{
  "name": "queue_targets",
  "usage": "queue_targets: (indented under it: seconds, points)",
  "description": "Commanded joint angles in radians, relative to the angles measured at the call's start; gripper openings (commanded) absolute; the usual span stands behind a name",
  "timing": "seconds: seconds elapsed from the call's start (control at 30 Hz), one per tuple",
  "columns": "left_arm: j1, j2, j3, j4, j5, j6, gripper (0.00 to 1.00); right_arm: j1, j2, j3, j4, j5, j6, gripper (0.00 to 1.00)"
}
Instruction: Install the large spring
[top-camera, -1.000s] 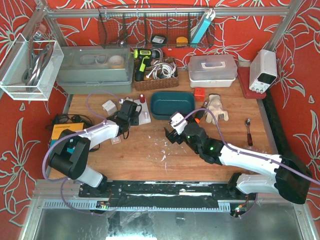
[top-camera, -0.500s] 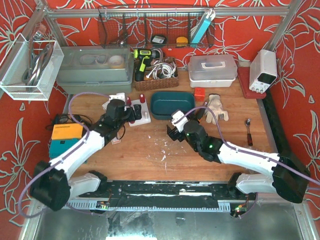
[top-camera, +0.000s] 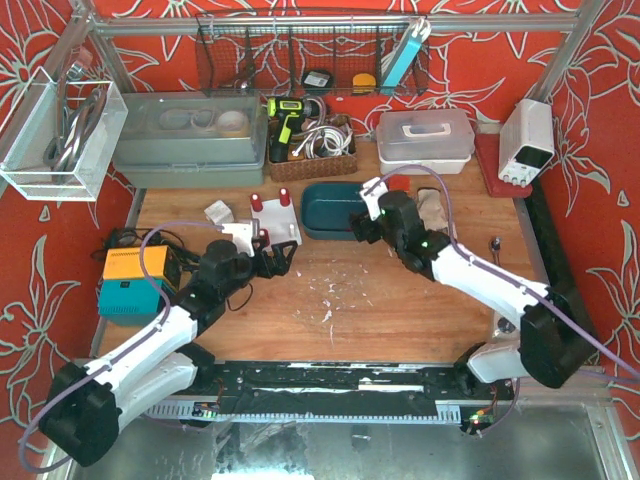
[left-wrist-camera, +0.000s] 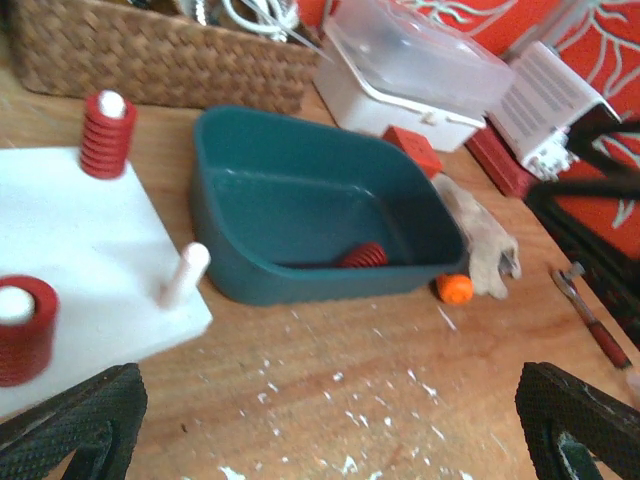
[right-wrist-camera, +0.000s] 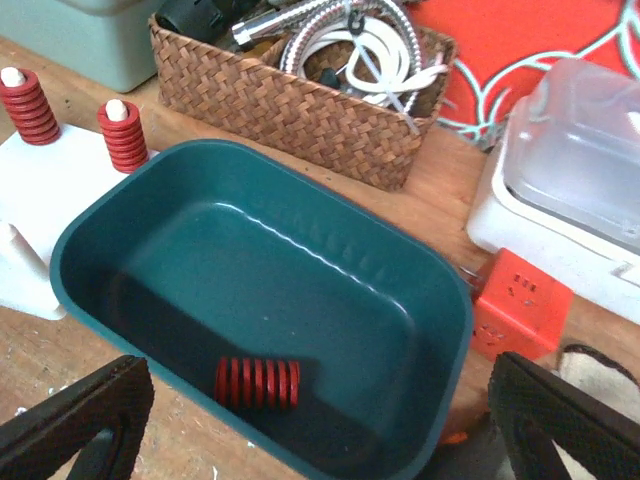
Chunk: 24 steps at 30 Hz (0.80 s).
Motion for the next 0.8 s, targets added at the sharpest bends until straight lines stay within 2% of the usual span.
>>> queue_targets:
  seconds: [0.0, 0.27, 0.33, 0.57, 0.77]
  points:
    - [-0.042, -0.023, -0.068, 0.145, 0.027, 0.043, 1.00, -0.048, 0.106, 0.146, -0.154, -0.182, -0.064, 0.89]
    - [-0.058, -0.006, -0.114, 0.177, 0.032, 0.073, 1.00, -0.135, 0.356, 0.490, -0.507, -0.412, -0.195, 0.56]
    - [-0.061, -0.015, -0.121, 0.188, 0.037, 0.066, 1.00, -0.160, 0.410, 0.555, -0.571, -0.455, -0.215, 0.51]
    - [-0.062, -0.066, -0.165, 0.209, -0.021, 0.064, 1.00, -0.177, 0.603, 0.802, -0.785, -0.570, -0.298, 0.45]
    - [-0.062, -0.062, -0.162, 0.210, -0.025, 0.088, 1.00, -0.177, 0.662, 0.858, -0.771, -0.539, -0.251, 0.44]
